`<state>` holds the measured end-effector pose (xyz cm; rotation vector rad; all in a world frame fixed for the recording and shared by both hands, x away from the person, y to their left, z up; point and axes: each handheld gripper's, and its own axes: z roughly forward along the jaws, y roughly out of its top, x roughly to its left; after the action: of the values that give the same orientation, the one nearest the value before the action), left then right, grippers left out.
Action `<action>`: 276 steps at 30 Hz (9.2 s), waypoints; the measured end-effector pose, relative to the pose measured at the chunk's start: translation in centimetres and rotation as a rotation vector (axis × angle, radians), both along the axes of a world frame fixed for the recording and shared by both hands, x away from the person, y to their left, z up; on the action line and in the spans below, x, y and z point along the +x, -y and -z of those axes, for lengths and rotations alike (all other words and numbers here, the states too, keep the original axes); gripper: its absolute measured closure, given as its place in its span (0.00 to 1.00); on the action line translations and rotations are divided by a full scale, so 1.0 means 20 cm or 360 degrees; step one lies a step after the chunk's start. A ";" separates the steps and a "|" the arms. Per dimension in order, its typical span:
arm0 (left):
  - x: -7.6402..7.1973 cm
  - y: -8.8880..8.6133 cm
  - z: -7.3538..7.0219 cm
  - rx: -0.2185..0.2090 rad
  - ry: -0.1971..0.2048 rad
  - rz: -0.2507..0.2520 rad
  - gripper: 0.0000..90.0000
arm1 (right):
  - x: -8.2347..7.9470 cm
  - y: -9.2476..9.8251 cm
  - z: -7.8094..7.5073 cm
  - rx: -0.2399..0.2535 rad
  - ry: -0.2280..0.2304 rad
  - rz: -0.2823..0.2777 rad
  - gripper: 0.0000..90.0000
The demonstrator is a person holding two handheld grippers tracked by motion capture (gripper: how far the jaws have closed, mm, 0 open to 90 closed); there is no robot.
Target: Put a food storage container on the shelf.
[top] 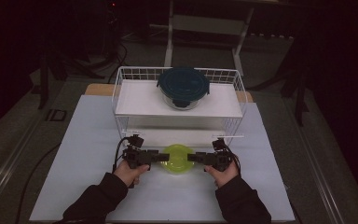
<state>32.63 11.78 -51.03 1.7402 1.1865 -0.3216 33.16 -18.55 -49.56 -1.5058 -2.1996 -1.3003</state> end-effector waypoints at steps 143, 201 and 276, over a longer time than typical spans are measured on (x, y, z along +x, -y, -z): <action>0.27 -0.02 -1.22 -0.0059 0.0375 -0.0073 0.89 | 0.23 -0.05 -1.22 0.0024 0.0548 0.0116 0.89; 0.23 -0.04 -1.19 -0.0174 0.0731 -0.0099 0.00 | 0.26 -0.12 -1.25 0.0055 0.0580 0.0100 0.24; -0.56 -0.02 -0.23 0.0147 0.0973 0.0330 0.00 | -0.43 0.28 -0.13 0.0019 0.0568 -0.0071 0.23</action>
<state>21.44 12.19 -46.34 1.8583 0.5884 0.1467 24.55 -24.13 -47.03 -1.2932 -2.4089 -1.6743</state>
